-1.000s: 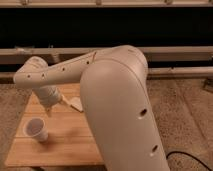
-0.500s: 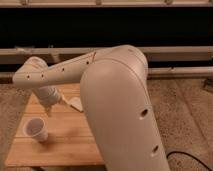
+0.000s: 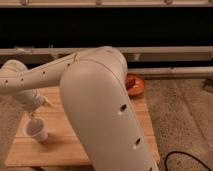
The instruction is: Pick up the ceramic cup
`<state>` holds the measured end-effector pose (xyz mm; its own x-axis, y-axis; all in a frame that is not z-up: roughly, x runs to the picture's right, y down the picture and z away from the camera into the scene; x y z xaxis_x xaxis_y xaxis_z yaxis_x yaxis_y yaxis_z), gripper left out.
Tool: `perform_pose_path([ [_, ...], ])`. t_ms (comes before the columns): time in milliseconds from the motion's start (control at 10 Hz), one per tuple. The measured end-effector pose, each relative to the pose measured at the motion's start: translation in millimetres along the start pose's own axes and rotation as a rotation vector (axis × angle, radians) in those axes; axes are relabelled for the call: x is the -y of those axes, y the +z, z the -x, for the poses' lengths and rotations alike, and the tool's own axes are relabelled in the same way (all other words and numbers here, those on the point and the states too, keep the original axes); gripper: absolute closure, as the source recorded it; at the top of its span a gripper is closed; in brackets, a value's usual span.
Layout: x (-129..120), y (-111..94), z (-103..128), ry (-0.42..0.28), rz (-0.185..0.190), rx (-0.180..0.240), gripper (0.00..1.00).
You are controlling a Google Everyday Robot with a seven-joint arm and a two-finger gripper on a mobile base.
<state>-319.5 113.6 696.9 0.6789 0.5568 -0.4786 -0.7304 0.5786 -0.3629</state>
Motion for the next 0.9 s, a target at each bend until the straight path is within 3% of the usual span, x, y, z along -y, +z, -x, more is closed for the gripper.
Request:
perform_pose_path([
  [400,-6.6,15.1,10.7,-0.039,0.026,-0.008,0.35],
  [900,-9.4,58.2,8.0,-0.066,0.072,-0.051,0.35],
])
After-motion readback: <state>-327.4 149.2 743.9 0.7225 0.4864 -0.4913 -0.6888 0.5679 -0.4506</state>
